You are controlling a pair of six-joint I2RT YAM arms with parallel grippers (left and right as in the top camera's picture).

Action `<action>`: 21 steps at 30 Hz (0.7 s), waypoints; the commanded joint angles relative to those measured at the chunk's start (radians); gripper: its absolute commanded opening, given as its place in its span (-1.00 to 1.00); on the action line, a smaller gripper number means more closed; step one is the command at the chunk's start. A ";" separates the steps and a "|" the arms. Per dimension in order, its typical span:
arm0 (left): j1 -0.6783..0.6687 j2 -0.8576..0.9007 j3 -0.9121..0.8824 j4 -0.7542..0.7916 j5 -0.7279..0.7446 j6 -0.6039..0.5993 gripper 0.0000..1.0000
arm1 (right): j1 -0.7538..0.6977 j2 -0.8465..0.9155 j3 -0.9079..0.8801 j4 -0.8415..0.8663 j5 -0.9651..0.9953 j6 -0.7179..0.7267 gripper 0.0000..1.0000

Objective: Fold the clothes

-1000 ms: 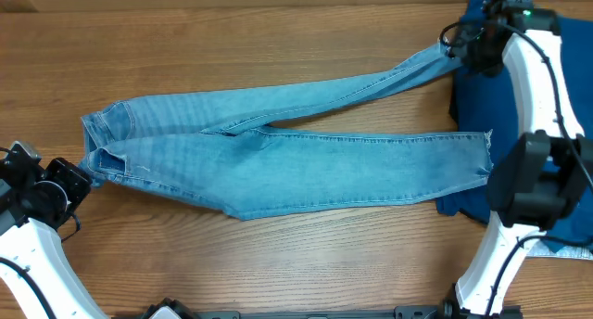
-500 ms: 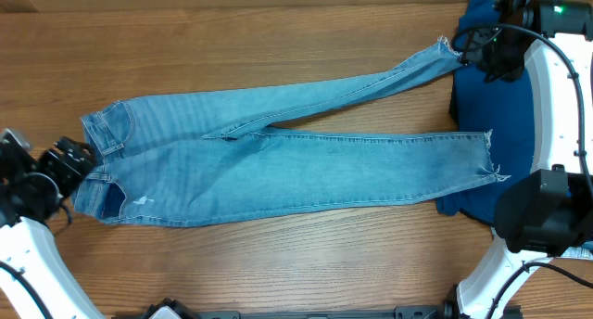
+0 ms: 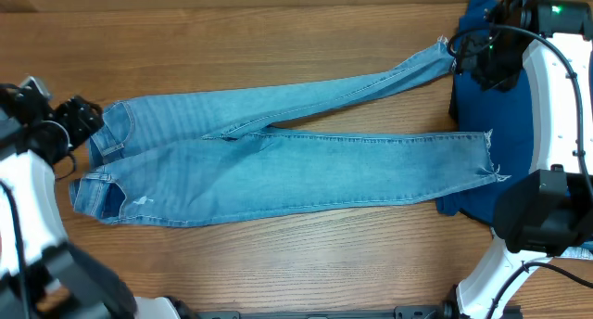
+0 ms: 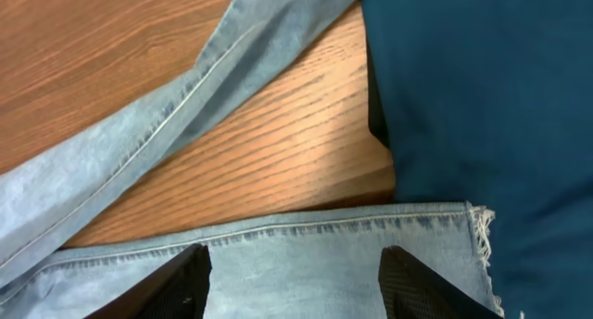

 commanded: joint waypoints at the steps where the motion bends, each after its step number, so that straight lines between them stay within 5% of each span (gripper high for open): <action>1: 0.001 0.121 0.010 0.036 -0.029 0.016 0.54 | 0.005 -0.030 0.025 -0.014 -0.009 -0.006 0.25; 11: 0.001 0.241 0.010 0.171 -0.181 0.019 0.57 | 0.005 -0.030 0.025 -0.042 -0.005 -0.009 0.27; 21: 0.000 0.364 0.010 0.286 -0.104 0.009 0.54 | 0.005 -0.030 0.025 -0.060 -0.005 -0.009 0.27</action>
